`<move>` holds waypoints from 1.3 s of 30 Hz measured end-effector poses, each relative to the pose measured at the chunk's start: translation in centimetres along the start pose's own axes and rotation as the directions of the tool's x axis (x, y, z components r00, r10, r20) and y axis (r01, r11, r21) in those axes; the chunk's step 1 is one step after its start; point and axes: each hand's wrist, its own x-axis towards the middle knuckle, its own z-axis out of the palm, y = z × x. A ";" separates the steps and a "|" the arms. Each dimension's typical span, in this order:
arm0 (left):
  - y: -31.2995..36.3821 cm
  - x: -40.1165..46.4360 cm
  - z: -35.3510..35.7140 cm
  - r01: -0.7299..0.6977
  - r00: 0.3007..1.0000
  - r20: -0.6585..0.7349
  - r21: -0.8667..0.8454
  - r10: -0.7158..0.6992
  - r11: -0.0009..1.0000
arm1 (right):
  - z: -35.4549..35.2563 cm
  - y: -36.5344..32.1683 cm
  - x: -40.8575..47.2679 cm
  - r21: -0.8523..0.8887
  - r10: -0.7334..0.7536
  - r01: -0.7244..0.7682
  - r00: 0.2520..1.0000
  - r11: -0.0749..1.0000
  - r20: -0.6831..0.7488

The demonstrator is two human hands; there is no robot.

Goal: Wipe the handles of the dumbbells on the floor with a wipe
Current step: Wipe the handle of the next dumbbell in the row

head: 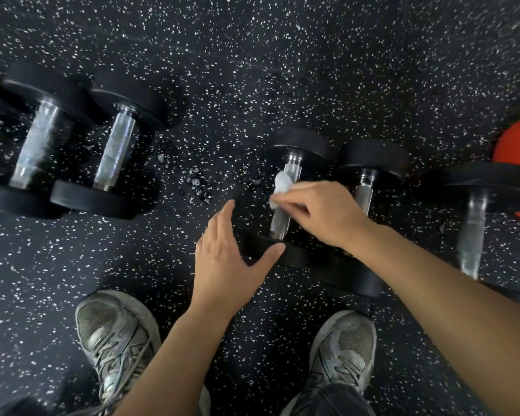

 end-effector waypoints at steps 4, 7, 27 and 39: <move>0.8 0.1 0.6 0.001 0.999 0.044 -0.007 -0.001 1.000 | -1.8 0.1 0.5 -0.008 0.008 -0.007 0.975 1.000 0.222; 1.3 0.0 1.0 0.018 0.998 0.067 -0.017 -0.017 1.000 | -2.1 1.4 1.2 -0.048 0.085 -0.090 0.991 0.995 -0.103; 2.6 -0.4 2.3 0.020 0.997 0.073 -0.015 -0.019 1.000 | -1.0 0.2 -1.9 0.052 0.079 -0.089 0.983 0.995 0.166; 3.8 -0.7 3.6 0.016 0.997 0.077 0.005 -0.016 1.000 | -0.7 2.1 -2.1 0.040 0.118 -0.118 0.993 0.992 -0.007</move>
